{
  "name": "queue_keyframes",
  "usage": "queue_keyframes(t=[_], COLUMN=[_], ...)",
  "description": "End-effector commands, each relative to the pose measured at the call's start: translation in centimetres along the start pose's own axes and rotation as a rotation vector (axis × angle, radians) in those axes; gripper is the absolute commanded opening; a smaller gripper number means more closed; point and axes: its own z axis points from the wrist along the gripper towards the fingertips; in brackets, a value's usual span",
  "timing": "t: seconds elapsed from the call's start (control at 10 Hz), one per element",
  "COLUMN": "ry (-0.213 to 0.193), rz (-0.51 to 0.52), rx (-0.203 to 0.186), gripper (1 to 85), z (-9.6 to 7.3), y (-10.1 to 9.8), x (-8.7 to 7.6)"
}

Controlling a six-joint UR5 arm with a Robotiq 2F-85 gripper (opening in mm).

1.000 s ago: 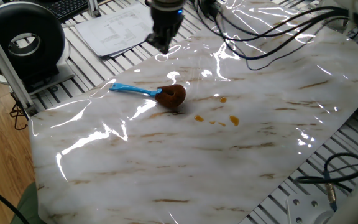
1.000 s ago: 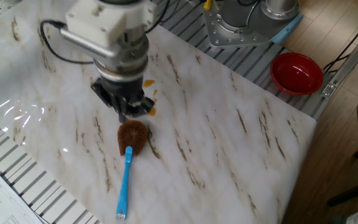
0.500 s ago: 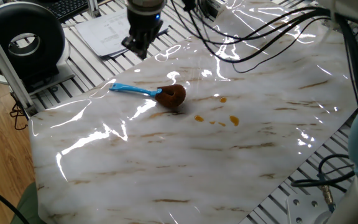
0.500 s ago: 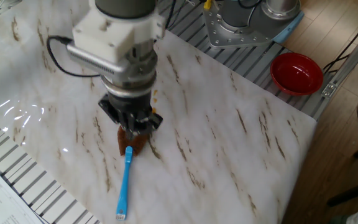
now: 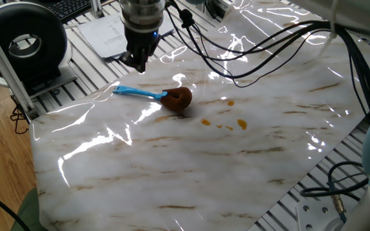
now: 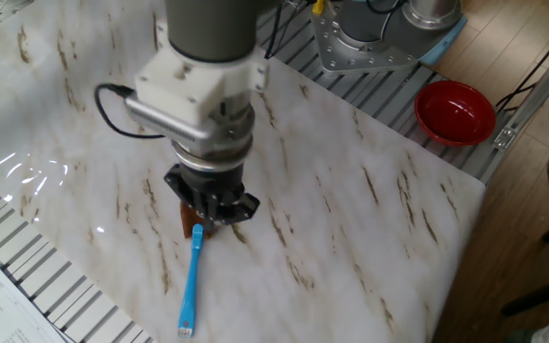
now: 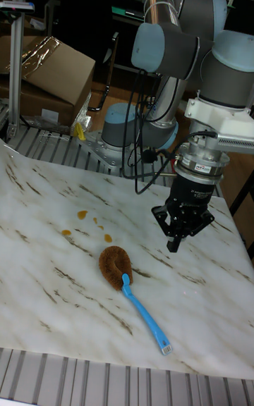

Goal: Scrub the table with a brush

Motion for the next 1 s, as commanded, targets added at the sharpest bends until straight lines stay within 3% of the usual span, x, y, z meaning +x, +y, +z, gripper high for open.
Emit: queue_keyframes(t=[0.0,0.1,0.3,0.5,0.7,0.9], ry=[0.082,0.089,0.053,0.066,0.024,0.021], rz=[-0.052,-0.052,-0.152,-0.218,-0.262,-0.278], rx=[-0.025,-0.040,-0.055,-0.015,-0.018,-0.014], gripper=[24.7,25.7,38.0,40.3,40.3,40.3], z=[0.2,0.2,0.2,0.9,5.0,7.0], y=[0.9,1.3,1.6,0.4,0.5,0.4], x=[2.2,2.4,1.6,1.2,-2.0,-2.4])
